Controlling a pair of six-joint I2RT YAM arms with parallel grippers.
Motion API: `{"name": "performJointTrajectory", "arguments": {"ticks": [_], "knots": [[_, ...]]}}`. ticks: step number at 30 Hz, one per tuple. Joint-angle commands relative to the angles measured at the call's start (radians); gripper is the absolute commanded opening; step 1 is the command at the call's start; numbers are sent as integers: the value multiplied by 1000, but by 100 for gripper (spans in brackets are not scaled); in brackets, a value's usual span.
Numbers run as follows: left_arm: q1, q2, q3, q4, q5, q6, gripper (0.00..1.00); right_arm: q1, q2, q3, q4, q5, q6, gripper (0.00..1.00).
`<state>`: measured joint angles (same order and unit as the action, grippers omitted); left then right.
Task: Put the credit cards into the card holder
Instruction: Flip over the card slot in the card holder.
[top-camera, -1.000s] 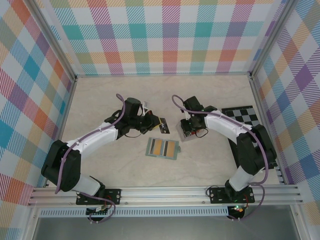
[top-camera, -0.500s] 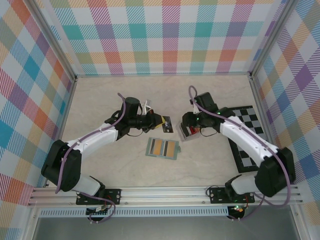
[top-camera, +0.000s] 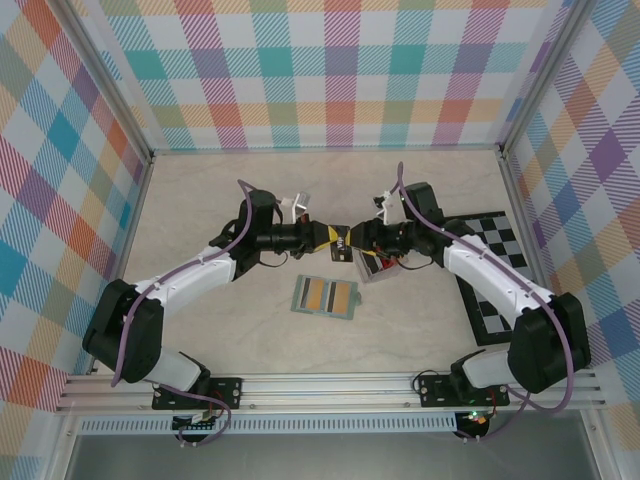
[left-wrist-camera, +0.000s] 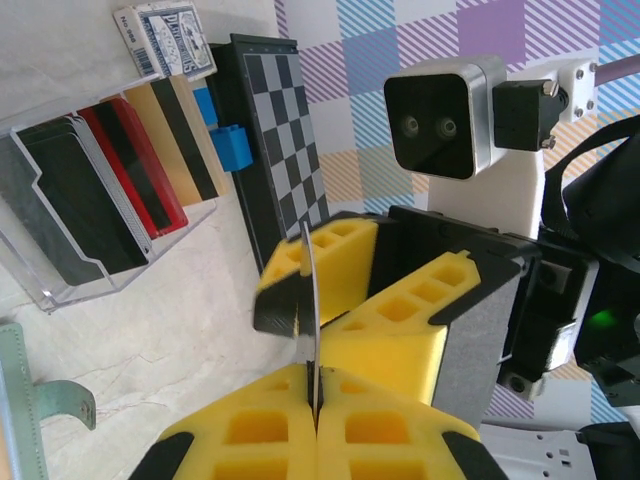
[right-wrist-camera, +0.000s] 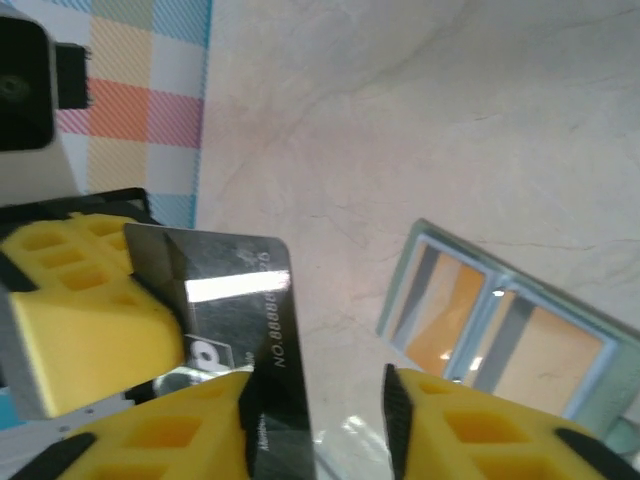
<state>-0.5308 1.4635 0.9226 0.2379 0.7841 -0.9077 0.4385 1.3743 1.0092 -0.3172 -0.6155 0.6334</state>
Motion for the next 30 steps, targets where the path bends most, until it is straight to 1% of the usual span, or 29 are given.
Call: {"name": "performJointTrajectory", "arguments": {"ticks": [1, 3, 6, 9, 15, 16, 18, 20, 22, 24, 25, 26, 28, 29, 30], "knots": [[8, -7, 18, 66, 58, -13, 0, -12, 2, -28, 134, -111, 57, 31], [8, -12, 17, 58, 57, -8, 0, -18, 4, -35, 162, -145, 71, 27], [8, -13, 14, 58, 48, -11, 0, -20, 4, -44, 216, -210, 90, 28], [9, -7, 13, 74, 48, -21, 0, -21, 5, -46, 240, -250, 101, 29], [9, 6, 18, 71, 39, -25, 0, -33, -9, -55, 231, -254, 97, 15], [8, 8, 20, 59, 29, -23, 2, -34, -10, -54, 227, -253, 94, 14], [10, 12, 27, 18, 13, -7, 10, -34, -14, -53, 211, -249, 81, 10], [10, 14, 35, -54, -22, 21, 21, -35, -20, -49, 175, -223, 67, 6], [13, 12, 33, -112, -58, 39, 33, -36, -23, -50, 151, -200, 57, 4], [15, 11, 32, -183, -98, 58, 48, -34, -24, -45, 99, -159, 39, 1], [18, 8, 32, -232, -129, 73, 51, -31, -27, -44, 63, -113, 29, 1], [18, -1, 27, -277, -166, 88, 52, -23, -28, -35, 3, -41, 13, 2], [18, -21, 26, -410, -278, 129, 62, 11, -21, -12, -121, 109, -17, 2], [18, -27, 26, -478, -333, 154, 63, 43, -17, -1, -173, 197, -24, 2], [18, -31, 21, -506, -359, 172, 64, 75, -12, 3, -205, 270, -16, 2]]}}
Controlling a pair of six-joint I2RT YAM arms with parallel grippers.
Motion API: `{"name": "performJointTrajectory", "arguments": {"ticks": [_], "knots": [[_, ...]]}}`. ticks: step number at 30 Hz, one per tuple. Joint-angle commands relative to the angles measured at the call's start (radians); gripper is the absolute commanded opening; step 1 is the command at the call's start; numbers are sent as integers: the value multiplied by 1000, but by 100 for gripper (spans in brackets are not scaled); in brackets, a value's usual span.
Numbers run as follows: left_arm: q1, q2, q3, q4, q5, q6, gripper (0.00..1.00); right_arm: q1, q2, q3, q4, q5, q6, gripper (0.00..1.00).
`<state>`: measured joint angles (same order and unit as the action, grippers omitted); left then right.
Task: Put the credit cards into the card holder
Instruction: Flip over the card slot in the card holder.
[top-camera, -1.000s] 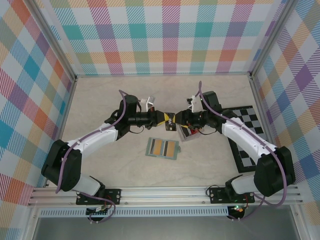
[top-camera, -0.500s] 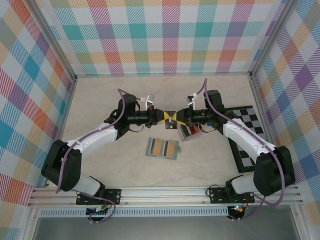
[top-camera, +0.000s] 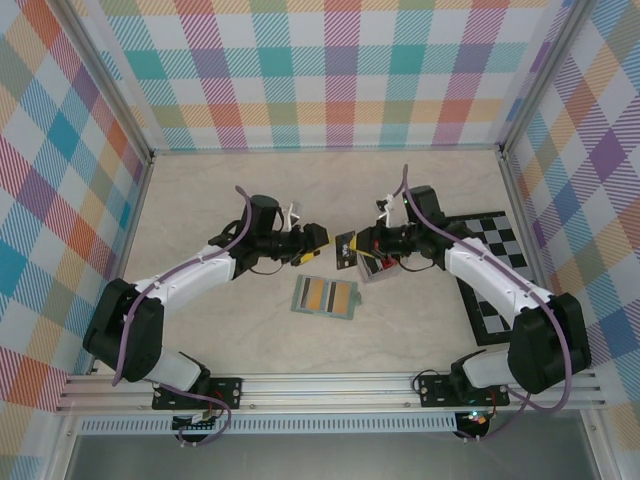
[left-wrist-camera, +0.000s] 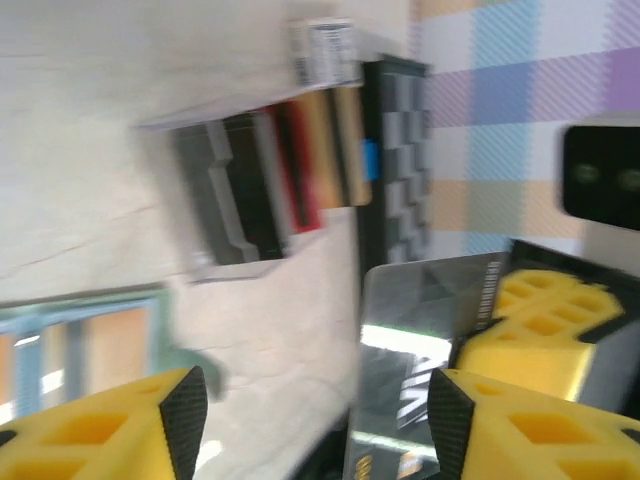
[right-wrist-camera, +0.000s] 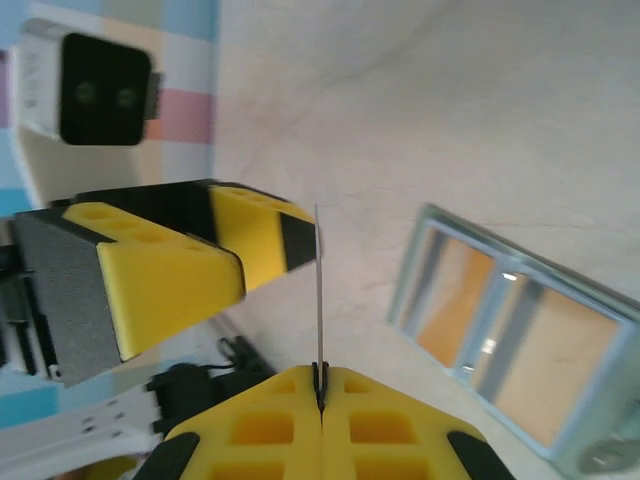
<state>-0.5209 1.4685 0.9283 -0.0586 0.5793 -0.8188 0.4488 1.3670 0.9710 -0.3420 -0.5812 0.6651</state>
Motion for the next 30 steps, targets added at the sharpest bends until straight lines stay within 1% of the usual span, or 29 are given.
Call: {"name": "performJointTrajectory", "arguments": {"ticks": [1, 2, 5, 7, 8, 10, 12, 14, 19, 30], "knots": [[9, -36, 11, -279, -183, 97, 64, 103, 3, 43, -213, 319, -23, 3], [9, -35, 1, -308, -207, 106, 66, 138, 12, 38, -225, 372, 10, 2], [9, -31, -46, -336, -228, 134, 69, 221, 26, -2, -189, 454, 91, 2], [9, -20, -69, -336, -224, 147, 69, 255, 36, -13, -211, 529, 129, 2], [7, -11, -75, -342, -223, 155, 70, 257, 40, -22, -216, 541, 140, 2], [5, 5, -85, -340, -227, 163, 70, 257, 57, -35, -220, 542, 160, 3], [4, 25, -92, -325, -221, 169, 70, 257, 79, -50, -190, 504, 174, 2], [3, 50, -87, -323, -210, 179, 70, 258, 94, -68, -172, 499, 195, 2], [-3, 95, -73, -319, -199, 194, 69, 257, 113, -75, -183, 522, 201, 2], [-20, 167, -77, -307, -191, 211, 66, 259, 161, -94, -114, 486, 216, 3]]}}
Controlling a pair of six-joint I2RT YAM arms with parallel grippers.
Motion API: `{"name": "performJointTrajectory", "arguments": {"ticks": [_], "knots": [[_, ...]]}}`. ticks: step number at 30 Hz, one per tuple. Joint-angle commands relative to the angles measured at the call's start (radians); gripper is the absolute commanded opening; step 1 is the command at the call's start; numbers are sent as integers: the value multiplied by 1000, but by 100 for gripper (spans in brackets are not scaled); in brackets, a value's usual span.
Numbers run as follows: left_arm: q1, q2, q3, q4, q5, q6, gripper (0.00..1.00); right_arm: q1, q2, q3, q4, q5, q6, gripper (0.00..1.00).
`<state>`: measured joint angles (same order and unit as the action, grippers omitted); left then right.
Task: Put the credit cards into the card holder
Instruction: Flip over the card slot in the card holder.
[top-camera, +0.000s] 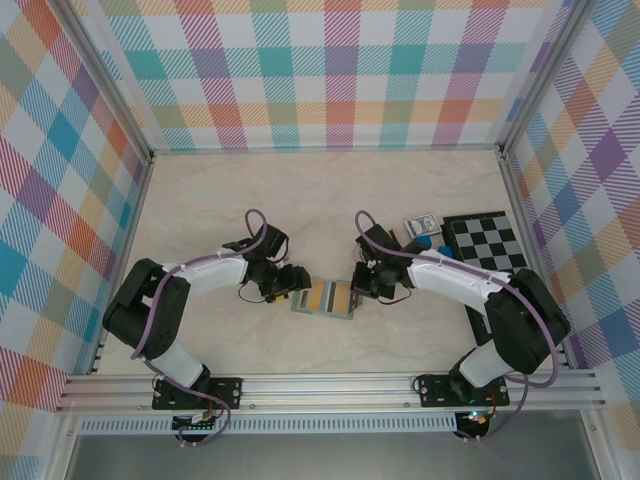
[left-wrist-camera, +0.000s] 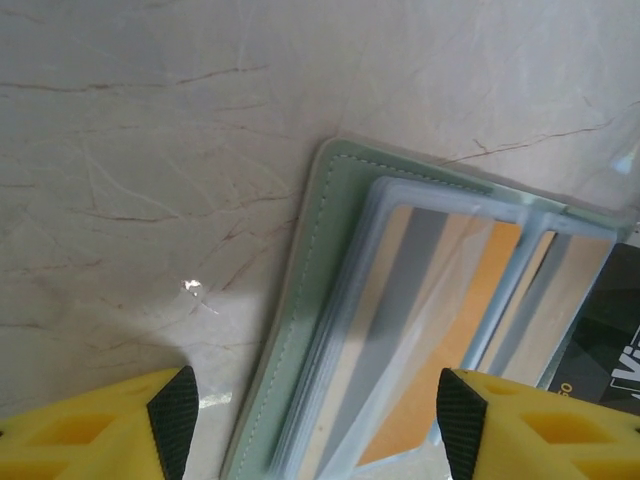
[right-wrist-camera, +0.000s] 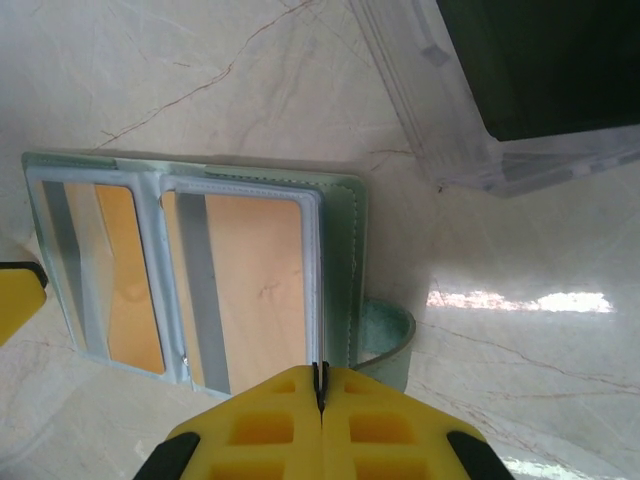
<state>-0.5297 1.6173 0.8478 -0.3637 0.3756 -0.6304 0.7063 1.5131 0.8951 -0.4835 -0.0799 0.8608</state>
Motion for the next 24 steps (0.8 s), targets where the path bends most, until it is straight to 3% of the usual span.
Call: {"name": "performJointTrajectory", "arguments": {"ticks": [1, 10, 24], "knots": [[-15, 23, 1, 2, 15, 20, 64, 1, 23, -14, 27, -17, 20, 3], [-37, 36, -16, 24, 30, 14, 50, 1, -18, 4, 37, -36, 0, 3], [-64, 30, -20, 52, 49, -19, 40, 2, -74, 30, 42, -61, -23, 4]]}}
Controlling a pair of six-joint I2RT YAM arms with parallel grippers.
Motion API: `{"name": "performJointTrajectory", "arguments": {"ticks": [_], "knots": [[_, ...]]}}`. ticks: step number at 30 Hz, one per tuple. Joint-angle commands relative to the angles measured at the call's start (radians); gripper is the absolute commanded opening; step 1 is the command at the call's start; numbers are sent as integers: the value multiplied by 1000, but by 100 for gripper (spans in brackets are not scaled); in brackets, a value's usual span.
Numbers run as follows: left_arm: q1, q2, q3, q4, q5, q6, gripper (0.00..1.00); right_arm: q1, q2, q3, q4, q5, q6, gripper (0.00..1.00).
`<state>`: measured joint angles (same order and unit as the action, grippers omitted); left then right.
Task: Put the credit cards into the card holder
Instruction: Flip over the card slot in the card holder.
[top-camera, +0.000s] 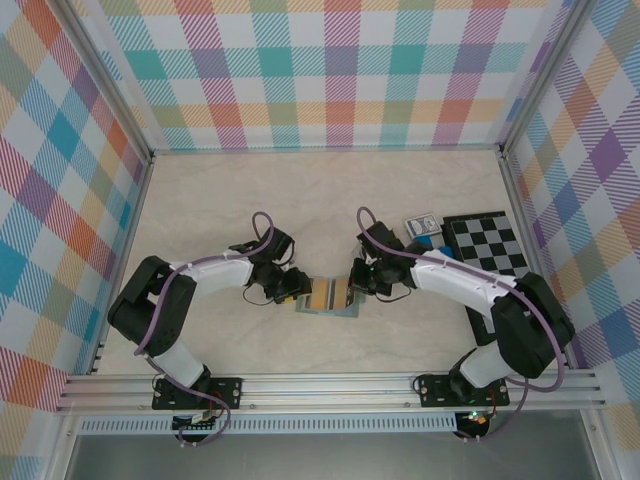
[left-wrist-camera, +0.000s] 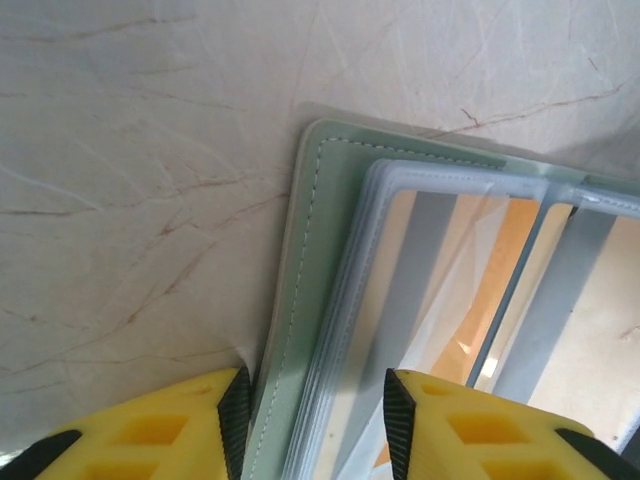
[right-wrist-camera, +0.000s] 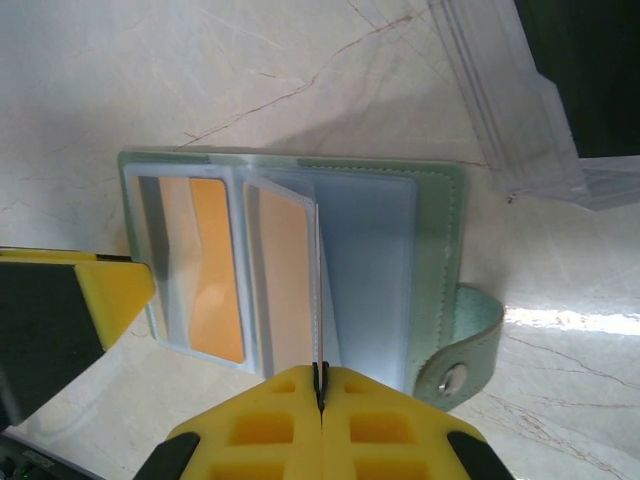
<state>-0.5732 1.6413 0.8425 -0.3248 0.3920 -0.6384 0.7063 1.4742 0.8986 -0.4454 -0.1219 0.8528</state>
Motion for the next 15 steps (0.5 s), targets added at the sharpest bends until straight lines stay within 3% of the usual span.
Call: {"name": "performJointTrajectory", "arguments": {"ticks": [1, 5, 15], "knots": [[-22, 4, -14, 13, 36, -12, 39, 2, -41, 21, 28, -39, -22, 4], [-27, -6, -7, 15, 39, -17, 34, 4, -36, 23, 86, -102, -28, 5], [-33, -24, -8, 0, 16, -22, 33, 5, 15, 42, 43, -70, -44, 5]]}}
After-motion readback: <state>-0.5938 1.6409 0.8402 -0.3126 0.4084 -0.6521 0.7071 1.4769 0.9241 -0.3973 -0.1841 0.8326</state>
